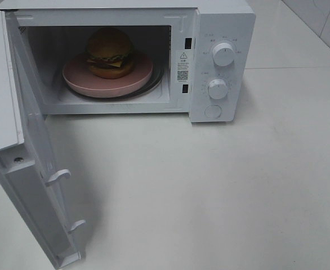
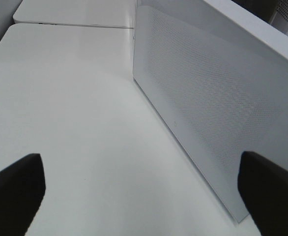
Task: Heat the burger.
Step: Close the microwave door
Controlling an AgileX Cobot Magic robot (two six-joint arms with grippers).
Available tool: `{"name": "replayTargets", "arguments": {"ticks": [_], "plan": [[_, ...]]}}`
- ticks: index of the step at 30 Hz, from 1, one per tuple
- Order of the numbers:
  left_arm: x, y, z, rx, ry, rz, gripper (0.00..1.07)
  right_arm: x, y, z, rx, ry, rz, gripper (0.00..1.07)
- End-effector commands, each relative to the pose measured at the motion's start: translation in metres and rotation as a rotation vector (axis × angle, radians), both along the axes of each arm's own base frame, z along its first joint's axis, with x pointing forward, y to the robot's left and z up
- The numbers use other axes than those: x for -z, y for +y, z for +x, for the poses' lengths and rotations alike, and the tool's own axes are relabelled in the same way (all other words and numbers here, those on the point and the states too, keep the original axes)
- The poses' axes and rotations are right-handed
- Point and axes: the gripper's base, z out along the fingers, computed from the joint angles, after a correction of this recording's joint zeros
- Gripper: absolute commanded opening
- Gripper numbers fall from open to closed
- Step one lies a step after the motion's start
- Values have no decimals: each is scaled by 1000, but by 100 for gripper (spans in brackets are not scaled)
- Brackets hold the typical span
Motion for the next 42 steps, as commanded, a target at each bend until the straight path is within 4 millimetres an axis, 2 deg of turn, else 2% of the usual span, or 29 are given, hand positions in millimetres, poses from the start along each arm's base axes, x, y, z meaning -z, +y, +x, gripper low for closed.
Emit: {"name": "replayTargets", "arguments": {"ticks": [1,14,19,22,23,26,31,32,33,35,36,37,38,39,40,41,42], "plan": [[1,-1,-2,3,-10,0,100,0,0,-3,-2,-37,-1,75],[1,-2,-2,11,-10,-21,100,0,0,-3,-2,-37,-1,75],[1,0,6,-9,38,-29,99,0,0,-3,-2,-37,-1,75],[-8,-1,9,-14,29,-66,98,0,0,-3,-2,-37,-1,75],[-18,-1,10,-14,-16,-78,98,0,0,-3,-2,-37,-1,75],[-29,0,14,-23,-84,-82,98,0,0,-3,-2,-37,-1,75],[-30,2,21,-39,-99,-73,93,0,0,-3,-2,-37,-1,75],[-29,3,25,-45,-110,-71,87,0,0,-3,-2,-37,-1,75],[-29,3,25,-45,-110,-71,87,0,0,-3,-2,-37,-1,75],[-27,4,30,-55,-144,-74,73,0,0,-3,-2,-37,-1,75],[-27,4,30,-55,-144,-74,73,0,0,-3,-2,-37,-1,75],[-26,5,34,-63,-178,-77,61,0,0,-3,-2,-37,-1,75],[-26,5,34,-63,-178,-77,61,0,0,-3,-2,-37,-1,75],[-24,5,37,-69,-203,-79,45,0,0,-3,-2,-37,-1,75],[-23,6,39,-73,-214,-79,37,0,0,-3,-2,-37,-1,75],[-23,6,39,-73,-214,-79,37,0,0,-3,-2,-37,-1,75],[-19,7,43,-80,-226,-79,23,0,0,-3,-2,-37,-1,75]]}}
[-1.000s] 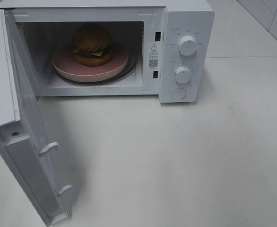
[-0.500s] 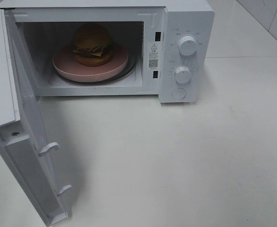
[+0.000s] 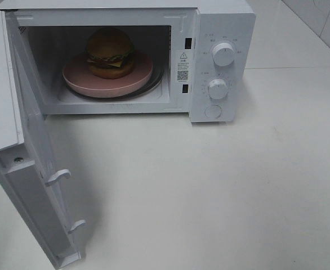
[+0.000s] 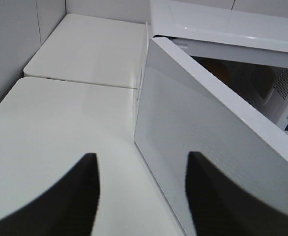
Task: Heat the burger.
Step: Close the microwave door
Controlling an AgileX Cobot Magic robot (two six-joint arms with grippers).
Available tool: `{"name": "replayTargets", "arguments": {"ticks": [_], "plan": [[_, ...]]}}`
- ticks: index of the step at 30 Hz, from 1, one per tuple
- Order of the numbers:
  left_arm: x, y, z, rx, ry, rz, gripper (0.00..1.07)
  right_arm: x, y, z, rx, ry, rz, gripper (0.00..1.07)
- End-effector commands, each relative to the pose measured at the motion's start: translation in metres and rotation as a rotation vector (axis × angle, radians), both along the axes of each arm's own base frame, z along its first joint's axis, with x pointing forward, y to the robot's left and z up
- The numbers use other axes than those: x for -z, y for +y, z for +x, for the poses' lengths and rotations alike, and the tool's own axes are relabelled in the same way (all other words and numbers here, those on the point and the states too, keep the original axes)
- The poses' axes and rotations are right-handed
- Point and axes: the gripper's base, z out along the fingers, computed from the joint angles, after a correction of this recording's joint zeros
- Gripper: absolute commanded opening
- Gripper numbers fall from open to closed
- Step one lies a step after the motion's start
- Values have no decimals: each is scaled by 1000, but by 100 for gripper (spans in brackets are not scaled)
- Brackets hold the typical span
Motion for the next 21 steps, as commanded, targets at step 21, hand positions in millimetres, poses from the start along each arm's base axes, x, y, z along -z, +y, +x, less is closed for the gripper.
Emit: {"name": "replayTargets", "arguments": {"ticks": [21], "plan": [[49,16,79,-126,-67,-17,0,0,0,-3,-2,-37,-1,75]]}}
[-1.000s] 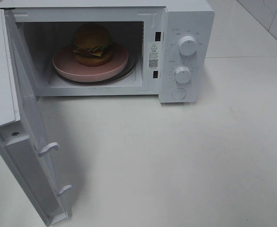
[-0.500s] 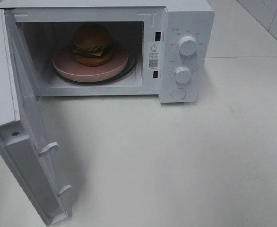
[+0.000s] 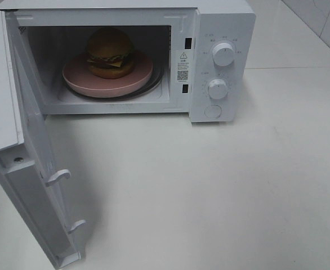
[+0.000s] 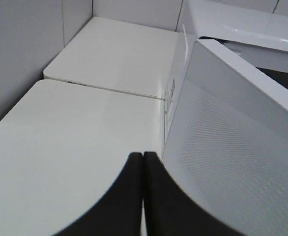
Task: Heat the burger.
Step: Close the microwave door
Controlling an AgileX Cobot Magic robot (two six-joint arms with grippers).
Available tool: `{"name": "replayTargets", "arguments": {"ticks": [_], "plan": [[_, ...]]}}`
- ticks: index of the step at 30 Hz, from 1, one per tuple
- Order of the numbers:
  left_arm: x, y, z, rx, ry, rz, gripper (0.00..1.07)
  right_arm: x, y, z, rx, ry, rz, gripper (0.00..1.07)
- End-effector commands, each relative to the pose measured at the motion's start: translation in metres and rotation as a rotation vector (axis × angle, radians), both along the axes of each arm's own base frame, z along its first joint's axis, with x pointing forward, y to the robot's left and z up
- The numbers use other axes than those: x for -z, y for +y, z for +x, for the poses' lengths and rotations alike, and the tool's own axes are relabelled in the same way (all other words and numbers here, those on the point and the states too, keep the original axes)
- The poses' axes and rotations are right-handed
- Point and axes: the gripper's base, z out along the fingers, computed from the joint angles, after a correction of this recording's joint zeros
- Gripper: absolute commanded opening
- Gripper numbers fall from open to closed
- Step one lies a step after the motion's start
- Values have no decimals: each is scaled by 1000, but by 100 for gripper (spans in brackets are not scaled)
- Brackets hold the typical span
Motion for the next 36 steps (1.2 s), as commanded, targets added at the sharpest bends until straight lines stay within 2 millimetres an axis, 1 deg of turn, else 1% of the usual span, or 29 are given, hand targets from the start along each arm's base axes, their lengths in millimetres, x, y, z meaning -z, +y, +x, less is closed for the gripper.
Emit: {"name": "replayTargets", "arguments": {"ticks": [1,2,5,7,13,15,16,18,19,20,21,23,24,25,29,30,32,33,36], "plan": [[8,4,10,-40,-81,5,0,0,0,-3,-2,-37,-1,75],[13,5,13,-51,-94,9,0,0,0,-3,-2,-37,-1,75],[16,6,14,-57,-98,8,0,0,0,-3,-2,-37,-1,75],[26,8,20,-77,-125,5,0,0,0,-3,-2,-37,-1,75],[32,7,27,-60,-129,13,0,0,0,-3,-2,-37,-1,75],[35,2,39,16,-148,46,0,0,0,-3,-2,-37,-1,75],[35,2,39,16,-148,46,0,0,0,-3,-2,-37,-1,75],[40,-4,48,96,-149,74,0,0,0,-3,-2,-37,-1,75],[40,-4,48,96,-149,74,0,0,0,-3,-2,-37,-1,75],[46,-9,55,150,-137,77,0,0,0,-3,-2,-37,-1,75],[46,-9,55,150,-137,77,0,0,0,-3,-2,-37,-1,75],[56,-12,63,190,-106,51,0,0,0,-3,-2,-37,-1,75],[56,-12,63,190,-106,51,0,0,0,-3,-2,-37,-1,75],[62,-13,69,207,-86,40,0,0,0,-3,-2,-37,-1,75],[70,-16,77,245,-72,35,0,0,0,-3,-2,-37,-1,75],[74,-19,81,287,-75,36,0,0,0,-3,-2,-37,-1,75],[75,-21,83,306,-81,36,0,0,0,-3,-2,-37,-1,75],[79,-24,85,344,-86,32,0,0,0,-3,-2,-37,-1,75],[85,-28,87,381,-84,17,0,0,0,-3,-2,-37,-1,75]]}}
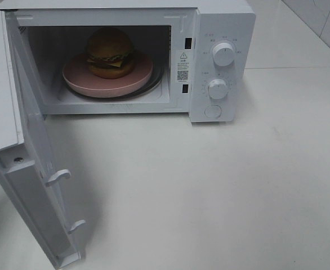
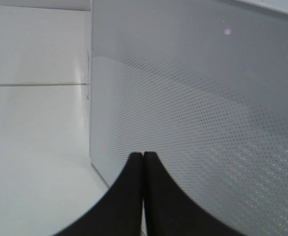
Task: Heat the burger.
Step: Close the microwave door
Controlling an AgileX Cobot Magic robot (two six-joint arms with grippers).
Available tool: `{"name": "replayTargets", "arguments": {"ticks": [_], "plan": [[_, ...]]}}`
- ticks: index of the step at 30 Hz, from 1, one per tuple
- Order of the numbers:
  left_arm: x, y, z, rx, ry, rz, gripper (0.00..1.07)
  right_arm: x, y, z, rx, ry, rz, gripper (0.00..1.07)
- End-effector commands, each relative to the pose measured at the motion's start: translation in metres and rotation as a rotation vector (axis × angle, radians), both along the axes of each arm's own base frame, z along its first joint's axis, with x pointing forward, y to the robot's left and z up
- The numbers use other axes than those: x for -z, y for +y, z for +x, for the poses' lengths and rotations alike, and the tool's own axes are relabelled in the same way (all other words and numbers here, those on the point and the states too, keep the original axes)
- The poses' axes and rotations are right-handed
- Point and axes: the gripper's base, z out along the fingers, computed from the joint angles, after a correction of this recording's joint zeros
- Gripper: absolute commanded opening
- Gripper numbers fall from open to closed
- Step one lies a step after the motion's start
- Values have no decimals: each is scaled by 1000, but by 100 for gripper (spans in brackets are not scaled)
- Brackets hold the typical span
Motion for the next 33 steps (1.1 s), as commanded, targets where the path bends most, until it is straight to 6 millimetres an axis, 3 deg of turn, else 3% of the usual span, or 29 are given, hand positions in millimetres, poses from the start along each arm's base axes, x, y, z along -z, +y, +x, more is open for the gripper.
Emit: {"name": "replayTargets", "arguments": {"ticks": [1,15,33], "plan": [[-1,-5,4,42,-32,-18,0,0,0,-3,-2,-37,-1,75],[14,-44,26,223,17,19,0,0,0,-3,-2,-37,-1,75],[-5,-101,57,281,-35,-38,0,0,0,-3,-2,-37,-1,75]]}}
